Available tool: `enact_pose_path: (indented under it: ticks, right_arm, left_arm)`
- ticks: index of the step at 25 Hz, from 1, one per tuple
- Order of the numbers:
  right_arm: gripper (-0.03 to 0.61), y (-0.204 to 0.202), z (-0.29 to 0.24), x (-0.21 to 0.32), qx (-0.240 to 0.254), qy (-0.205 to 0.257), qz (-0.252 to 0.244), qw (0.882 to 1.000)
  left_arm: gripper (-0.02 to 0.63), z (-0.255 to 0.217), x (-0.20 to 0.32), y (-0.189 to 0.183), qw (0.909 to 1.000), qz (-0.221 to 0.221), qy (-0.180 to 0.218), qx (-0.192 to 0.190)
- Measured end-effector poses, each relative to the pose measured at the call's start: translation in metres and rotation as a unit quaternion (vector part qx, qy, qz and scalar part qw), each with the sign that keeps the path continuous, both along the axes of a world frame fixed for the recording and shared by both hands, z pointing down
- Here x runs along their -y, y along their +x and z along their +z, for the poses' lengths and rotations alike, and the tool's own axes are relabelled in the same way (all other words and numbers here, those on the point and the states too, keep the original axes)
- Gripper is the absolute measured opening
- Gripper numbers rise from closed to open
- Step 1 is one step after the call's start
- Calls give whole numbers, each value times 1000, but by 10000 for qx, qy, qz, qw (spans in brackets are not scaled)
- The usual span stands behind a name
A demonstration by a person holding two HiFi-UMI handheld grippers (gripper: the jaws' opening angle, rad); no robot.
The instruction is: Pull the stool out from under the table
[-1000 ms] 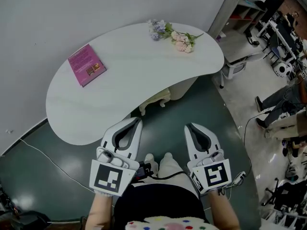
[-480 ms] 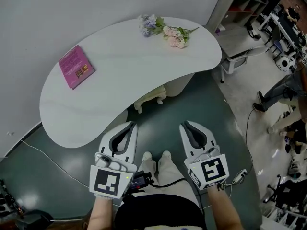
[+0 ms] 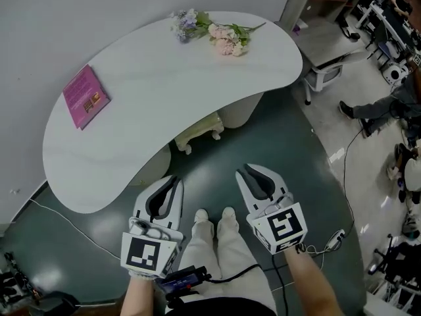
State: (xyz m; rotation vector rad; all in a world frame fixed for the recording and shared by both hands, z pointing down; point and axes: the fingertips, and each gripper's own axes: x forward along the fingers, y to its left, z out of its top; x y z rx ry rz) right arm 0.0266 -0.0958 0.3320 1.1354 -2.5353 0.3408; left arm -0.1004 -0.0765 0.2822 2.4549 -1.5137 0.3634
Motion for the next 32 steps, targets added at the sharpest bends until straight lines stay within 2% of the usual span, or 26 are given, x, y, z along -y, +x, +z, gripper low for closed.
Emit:
enact_pose_path:
  ticks: [3, 5, 8, 17, 21, 32]
  right_arm:
    - [137, 2, 28, 4, 18, -195, -133, 9997]
    - [154, 2, 47, 9, 8, -297, -159, 9994]
    - [170, 3, 78, 20, 37, -452, -133, 9989]
    - [186, 1, 154, 54, 139, -674, -52, 9976]
    - [192, 3, 187, 71, 92, -769, -17, 9970]
    - [209, 12, 259, 116, -166, -1037, -105, 9944]
  left_arm:
    - [42, 28, 4, 7, 9998, 12, -176, -130]
    - [107, 47, 9, 8, 9994, -7, -294, -168]
    - [133, 78, 18, 6, 9986, -111, -451, -238]
    - [138, 156, 44, -5, 9959, -383, -775, -260]
    - [151, 189, 57, -2, 9950, -334, -915, -204]
    - [189, 268, 99, -9, 9877, -638, -1404, -244]
